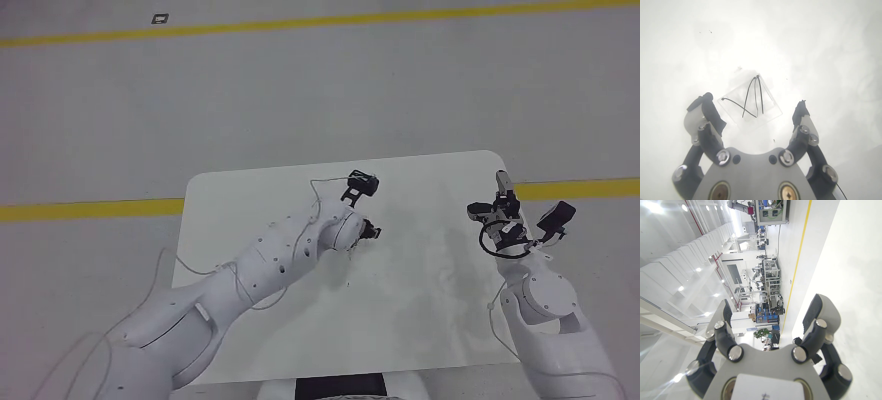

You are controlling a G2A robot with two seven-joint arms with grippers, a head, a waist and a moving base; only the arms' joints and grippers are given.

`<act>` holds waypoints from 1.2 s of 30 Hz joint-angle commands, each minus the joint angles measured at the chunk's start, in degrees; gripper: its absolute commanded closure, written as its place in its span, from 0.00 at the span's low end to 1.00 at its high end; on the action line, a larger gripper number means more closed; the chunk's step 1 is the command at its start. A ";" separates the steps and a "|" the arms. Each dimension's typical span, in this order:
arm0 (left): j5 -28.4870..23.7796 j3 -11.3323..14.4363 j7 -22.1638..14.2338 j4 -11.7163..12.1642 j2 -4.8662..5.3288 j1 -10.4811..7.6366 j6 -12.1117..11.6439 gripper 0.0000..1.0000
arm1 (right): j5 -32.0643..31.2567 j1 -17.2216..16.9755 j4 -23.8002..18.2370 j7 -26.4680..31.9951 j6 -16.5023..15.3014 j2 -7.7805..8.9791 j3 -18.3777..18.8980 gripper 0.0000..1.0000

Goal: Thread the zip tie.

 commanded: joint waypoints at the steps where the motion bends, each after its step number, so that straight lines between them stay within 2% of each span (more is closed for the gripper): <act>1: 0.05 0.03 0.17 0.20 -0.19 0.11 -0.29 0.65 | 0.00 0.00 0.00 0.00 0.00 0.00 0.00 0.00; 7: 0.23 0.00 0.49 1.55 -0.72 0.37 -1.24 0.88 | 0.00 0.00 0.00 0.00 0.00 0.00 0.00 0.00; 12: 0.98 0.13 1.08 3.10 -1.34 0.22 -1.11 0.92 | 0.00 0.00 0.00 0.00 0.00 0.00 0.00 0.00; 21: 2.28 0.93 0.57 6.24 -2.74 -0.21 -0.36 0.95 | 0.00 0.00 0.00 0.00 0.00 0.00 0.00 0.00; 27: 2.26 0.99 -0.95 8.11 -3.56 -0.46 0.25 0.93 | 0.00 0.00 0.00 0.00 0.00 0.00 0.00 0.00; 30: 2.53 1.13 -2.55 8.59 -3.81 -0.57 0.38 0.92 | 0.00 0.00 0.00 0.00 0.00 0.00 0.00 0.00; 33: 2.89 1.24 -3.85 8.78 -3.98 -0.52 0.53 0.86 | 0.00 0.00 0.00 0.00 0.00 0.00 0.00 0.00; 36: 3.23 1.27 -5.15 8.78 -4.07 -0.44 0.50 0.87 | 0.00 0.00 0.00 0.00 0.00 0.00 0.00 0.00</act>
